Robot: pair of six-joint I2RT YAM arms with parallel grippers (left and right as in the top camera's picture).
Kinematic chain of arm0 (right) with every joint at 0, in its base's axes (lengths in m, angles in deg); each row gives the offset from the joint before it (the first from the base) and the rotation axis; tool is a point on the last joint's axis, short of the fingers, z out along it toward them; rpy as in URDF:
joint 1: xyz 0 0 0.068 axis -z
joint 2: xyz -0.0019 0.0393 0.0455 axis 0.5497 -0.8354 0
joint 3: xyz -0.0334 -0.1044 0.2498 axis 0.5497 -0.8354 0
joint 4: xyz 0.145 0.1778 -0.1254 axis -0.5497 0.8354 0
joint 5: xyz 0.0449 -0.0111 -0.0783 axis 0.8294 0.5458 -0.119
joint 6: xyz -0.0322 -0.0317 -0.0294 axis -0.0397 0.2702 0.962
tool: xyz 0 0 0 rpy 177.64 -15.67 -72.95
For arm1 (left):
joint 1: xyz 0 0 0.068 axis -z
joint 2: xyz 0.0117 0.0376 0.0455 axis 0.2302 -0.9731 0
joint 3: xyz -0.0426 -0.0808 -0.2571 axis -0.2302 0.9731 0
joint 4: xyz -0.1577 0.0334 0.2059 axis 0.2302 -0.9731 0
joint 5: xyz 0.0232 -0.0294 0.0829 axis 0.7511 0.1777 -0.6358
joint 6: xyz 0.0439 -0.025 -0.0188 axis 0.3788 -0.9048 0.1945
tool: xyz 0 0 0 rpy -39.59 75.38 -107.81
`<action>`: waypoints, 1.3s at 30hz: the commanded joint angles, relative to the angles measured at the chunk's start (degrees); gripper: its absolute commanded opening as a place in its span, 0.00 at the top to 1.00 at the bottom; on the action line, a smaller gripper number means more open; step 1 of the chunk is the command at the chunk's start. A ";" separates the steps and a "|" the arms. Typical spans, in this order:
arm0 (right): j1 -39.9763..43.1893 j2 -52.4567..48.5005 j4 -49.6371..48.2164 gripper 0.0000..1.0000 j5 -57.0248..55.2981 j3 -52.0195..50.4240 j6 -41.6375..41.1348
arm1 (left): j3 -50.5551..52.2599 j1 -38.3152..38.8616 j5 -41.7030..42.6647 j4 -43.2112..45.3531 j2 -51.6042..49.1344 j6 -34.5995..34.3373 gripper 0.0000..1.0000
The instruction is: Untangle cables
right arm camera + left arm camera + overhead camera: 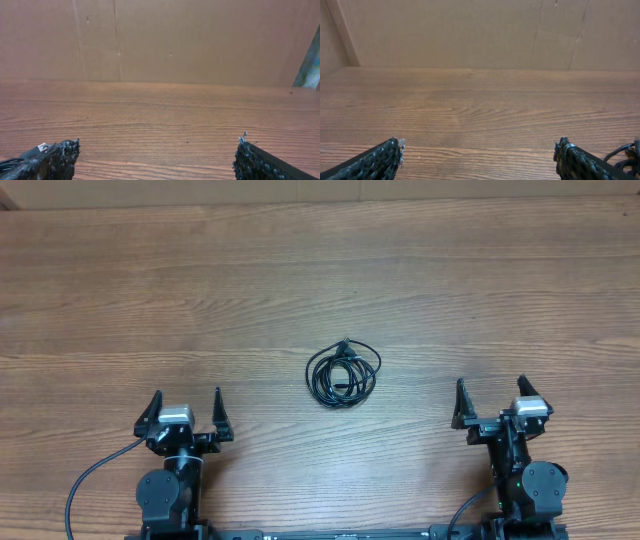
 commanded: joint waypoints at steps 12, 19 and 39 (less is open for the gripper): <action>-0.31 0.68 -2.21 0.00 30.56 -0.59 -6.78 | 0.26 0.02 -0.55 -0.02 0.61 1.09 0.01; -0.31 0.68 -18.36 0.00 48.78 -0.52 -17.18 | 0.24 0.02 -0.57 -0.02 0.61 1.09 0.00; 6.71 -27.98 39.47 0.00 39.91 65.05 -1.33 | -7.89 -0.13 51.98 30.69 0.50 -33.35 0.00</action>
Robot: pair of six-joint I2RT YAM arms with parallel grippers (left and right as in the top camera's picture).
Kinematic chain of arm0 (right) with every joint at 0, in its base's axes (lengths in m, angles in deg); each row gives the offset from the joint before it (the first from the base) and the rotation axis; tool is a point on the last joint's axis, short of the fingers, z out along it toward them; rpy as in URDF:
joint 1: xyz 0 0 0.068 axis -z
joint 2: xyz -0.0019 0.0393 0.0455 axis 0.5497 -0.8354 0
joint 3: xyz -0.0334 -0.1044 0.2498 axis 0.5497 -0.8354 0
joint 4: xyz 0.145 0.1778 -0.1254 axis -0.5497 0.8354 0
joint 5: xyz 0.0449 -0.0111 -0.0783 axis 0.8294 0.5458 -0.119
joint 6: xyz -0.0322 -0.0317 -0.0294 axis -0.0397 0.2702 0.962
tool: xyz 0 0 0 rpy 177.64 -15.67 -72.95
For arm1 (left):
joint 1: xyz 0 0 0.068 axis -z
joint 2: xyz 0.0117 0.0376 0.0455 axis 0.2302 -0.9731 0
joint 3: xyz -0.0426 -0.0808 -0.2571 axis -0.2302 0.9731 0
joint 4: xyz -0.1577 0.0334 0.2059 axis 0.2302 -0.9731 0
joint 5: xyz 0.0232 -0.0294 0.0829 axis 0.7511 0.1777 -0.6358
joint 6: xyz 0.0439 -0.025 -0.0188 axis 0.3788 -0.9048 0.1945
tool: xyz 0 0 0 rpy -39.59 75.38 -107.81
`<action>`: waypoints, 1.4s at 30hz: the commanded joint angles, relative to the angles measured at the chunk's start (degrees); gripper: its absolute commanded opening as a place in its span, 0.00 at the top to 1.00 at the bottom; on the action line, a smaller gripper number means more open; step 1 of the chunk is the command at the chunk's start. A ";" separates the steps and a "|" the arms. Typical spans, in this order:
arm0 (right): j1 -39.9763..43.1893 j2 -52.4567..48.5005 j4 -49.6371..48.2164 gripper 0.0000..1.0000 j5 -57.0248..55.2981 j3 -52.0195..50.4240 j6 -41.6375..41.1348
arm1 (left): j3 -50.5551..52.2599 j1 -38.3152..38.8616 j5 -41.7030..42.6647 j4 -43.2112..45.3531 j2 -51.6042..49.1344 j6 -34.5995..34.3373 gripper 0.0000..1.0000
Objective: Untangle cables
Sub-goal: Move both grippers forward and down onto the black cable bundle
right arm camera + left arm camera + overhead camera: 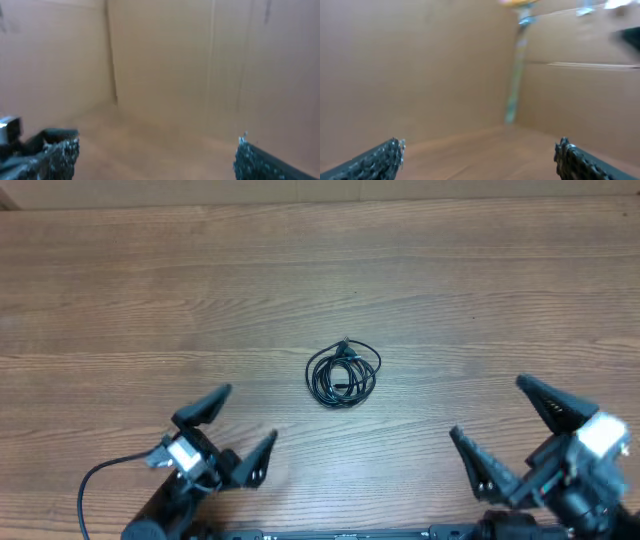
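A small coil of tangled black cable point(342, 374) lies on the wooden table point(320, 280), near its middle. My left gripper point(245, 420) stands open at the front left, turned toward the right, some way short of the coil. At the front right my right gripper point(490, 415) is open too, turned toward the left, with nothing between its fingers. Both wrist views are blurred and show only cardboard walls past the fingertips point(390, 152) point(247, 150); the cable is out of those views.
Cardboard walls point(165, 65) stand around the table. A black lead point(95, 485) runs from the left arm at the front edge. In the right wrist view, part of the other arm point(20, 135) shows at the left.
Both arms have swung inward: the left gripper, which pointed straight ahead, now points right; the right gripper now points left. Both remain open. The cable coil has not moved.
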 commanded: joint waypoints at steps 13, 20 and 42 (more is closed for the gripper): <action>0.22 -29.42 39.21 0.00 14.40 21.05 0.66 | -58.29 -4.79 5.97 -69.22 -27.65 17.86 0.01; 0.22 -35.12 41.22 0.00 13.22 21.00 -1.88 | -61.99 -4.79 18.51 -72.08 -38.05 9.92 0.00; -9.27 -57.68 37.59 0.00 -3.74 16.81 -13.97 | -63.95 20.72 -19.78 -85.29 -77.22 -1.44 0.00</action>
